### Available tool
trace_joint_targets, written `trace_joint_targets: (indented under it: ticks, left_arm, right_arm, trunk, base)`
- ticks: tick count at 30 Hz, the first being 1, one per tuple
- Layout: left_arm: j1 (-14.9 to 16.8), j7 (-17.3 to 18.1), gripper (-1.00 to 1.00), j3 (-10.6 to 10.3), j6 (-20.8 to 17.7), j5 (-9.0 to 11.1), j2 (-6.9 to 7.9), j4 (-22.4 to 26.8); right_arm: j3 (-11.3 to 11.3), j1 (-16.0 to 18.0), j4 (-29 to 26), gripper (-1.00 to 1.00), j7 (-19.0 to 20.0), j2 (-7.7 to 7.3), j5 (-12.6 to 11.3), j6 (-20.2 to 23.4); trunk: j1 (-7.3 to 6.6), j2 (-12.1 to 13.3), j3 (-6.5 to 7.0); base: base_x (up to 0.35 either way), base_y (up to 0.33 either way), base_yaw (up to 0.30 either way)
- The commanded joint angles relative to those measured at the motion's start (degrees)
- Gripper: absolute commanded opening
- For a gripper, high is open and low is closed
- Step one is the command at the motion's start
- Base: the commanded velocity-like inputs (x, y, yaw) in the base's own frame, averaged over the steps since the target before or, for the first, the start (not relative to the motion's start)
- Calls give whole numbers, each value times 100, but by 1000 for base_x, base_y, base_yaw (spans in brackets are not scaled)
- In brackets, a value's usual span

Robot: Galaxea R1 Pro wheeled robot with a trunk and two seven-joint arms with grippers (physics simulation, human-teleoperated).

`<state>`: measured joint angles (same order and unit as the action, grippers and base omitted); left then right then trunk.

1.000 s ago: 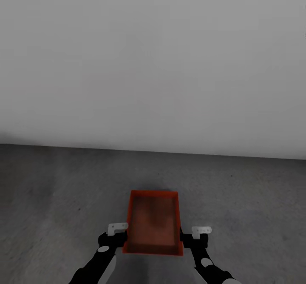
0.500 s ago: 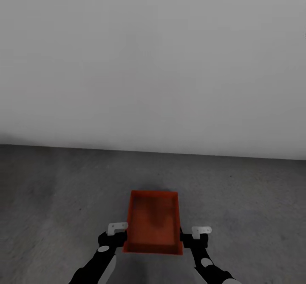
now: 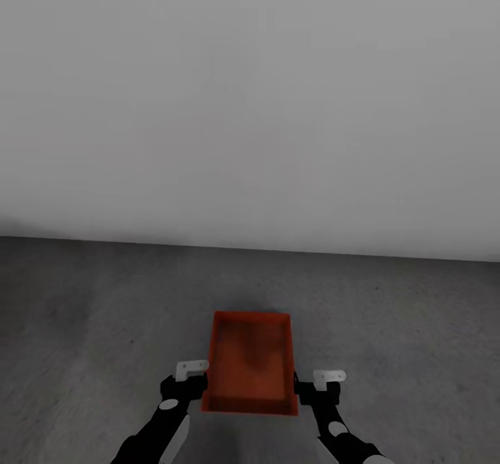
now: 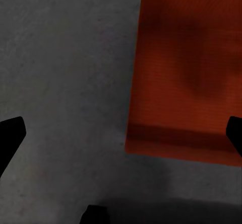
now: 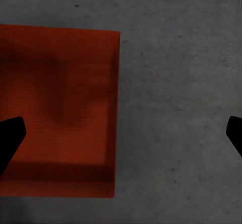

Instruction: Move the two storage containers from the living room to the garage. In the garage, place one container on the floor and stack the other container on top of it (either order is fine).

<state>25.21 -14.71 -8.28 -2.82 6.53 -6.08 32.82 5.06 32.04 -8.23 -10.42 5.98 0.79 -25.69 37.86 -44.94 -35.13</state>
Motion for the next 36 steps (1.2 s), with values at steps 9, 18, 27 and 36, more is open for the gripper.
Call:
trace_joint_targets:
  ticks: [9, 18, 27, 36]
  left_arm:
    - [1, -49, 100, -50, -50, 59, -3, 20]
    - [1, -49, 100, -59, -86, 59, -7, 7]
    - [1, -49, 100, -60, -92, 57, -8, -1]
    - [1, -49, 100, -60, -90, 51, -8, -12]
  right_arm:
    - [48, 4, 6, 100, -56, 0, 9, -6]
    - [48, 4, 6, 100, -56, 0, 9, -6]
    - [48, 4, 6, 100, -56, 0, 2, -6]
    - [48, 4, 6, 100, -56, 0, 7, -6]
  trunk:
    - [1, -4, -5]
    - [1, -4, -5]
    - [1, -4, -5]
    - [1, -4, -5]
  base:
    - [-12, 0, 0]
    - [-274, 0, 0]
    - [-334, 0, 0]
    - [-337, 0, 0]
